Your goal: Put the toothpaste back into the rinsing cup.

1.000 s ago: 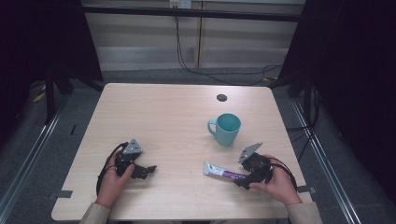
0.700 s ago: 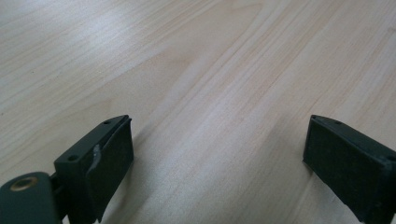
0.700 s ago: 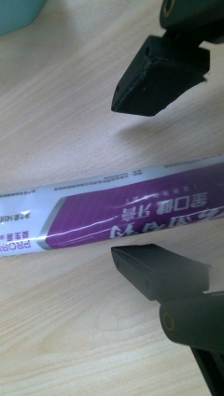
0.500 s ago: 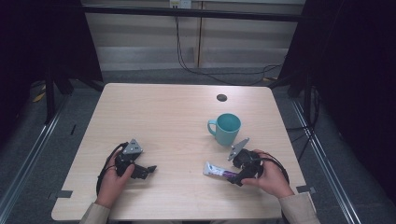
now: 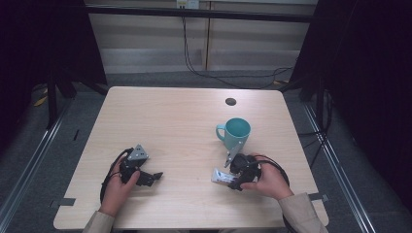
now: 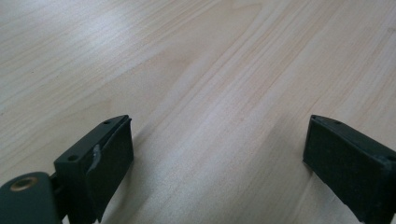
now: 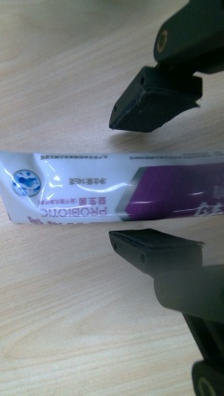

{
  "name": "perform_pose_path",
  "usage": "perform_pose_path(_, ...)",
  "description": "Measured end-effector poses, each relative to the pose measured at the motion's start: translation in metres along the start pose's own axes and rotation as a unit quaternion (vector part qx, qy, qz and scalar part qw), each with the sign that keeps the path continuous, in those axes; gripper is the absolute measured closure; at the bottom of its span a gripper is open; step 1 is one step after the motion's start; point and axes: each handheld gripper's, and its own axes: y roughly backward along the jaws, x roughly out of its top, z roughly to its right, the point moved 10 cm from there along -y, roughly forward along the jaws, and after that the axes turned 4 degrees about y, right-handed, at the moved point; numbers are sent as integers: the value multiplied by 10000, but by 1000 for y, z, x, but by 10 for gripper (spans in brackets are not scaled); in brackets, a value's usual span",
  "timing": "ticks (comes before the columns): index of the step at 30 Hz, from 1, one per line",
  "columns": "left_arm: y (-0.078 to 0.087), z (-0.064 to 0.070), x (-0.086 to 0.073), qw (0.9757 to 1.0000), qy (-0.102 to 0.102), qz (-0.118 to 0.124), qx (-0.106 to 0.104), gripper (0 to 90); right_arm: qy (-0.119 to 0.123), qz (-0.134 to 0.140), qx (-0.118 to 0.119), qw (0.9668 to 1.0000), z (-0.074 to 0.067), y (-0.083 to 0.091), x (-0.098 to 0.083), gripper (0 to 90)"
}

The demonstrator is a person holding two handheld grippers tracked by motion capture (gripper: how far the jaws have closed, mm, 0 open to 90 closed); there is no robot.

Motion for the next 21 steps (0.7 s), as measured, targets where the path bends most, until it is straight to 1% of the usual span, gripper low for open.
perform_pose_path(3, 0, 0, 0, 10000, 1, 0, 0, 81, 40, -109, -8, 9999, 1, -3, -1, 435)
perform_pose_path(5, 0, 0, 0, 10000, 1, -3, -1, 81, -12, -123, 9, 9999, 1, -4, 0, 468)
perform_pose_path(7, 0, 0, 0, 10000, -2, -2, -4, 81, -48, -142, 31, 9999, 1, -4, 1, 482)
perform_pose_path(8, 0, 0, 0, 10000, 2, -2, -2, 81, -15, -148, 40, 9999, 1, -4, 2, 506)
perform_pose_path(9, 0, 0, 0, 10000, -1, -1, -4, 81, -41, -188, 87, 9998, 0, -4, 3, 558)
perform_pose_path(10, 0, 0, 0, 10000, 0, -1, -3, 81, -30, -199, 142, 9997, -2, -4, 4, 564)
perform_pose_path(14, 0, 0, 0, 10000, -2, -2, -1, 81, -80, -334, 103, 9994, 0, -4, 5, 599)
perform_pose_path(16, 0, 0, 0, 10000, -2, -1, -3, 81, -102, -309, 89, 9994, 0, -4, 5, 646)
perform_pose_path(17, 0, 0, 0, 10000, 0, 0, -2, 81, -157, -268, 68, 9995, 0, -2, 5, 694)
perform_pose_path(18, 0, 0, 0, 10000, -3, -3, -2, 81, -200, -173, 40, 9996, 1, 0, 6, 747)
perform_pose_path(19, 0, 0, 0, 10000, -1, 1, -3, 81, -262, -87, 46, 9996, 1, 1, 5, 762)
perform_pose_path(20, 0, 0, 0, 10000, 0, 2, -5, 81, -254, -49, 121, 9996, 1, 1, 4, 765)
perform_pose_path(21, 0, 0, 0, 10000, -1, 0, -4, 81, -270, -21, 83, 9996, 1, 2, 3, 768)
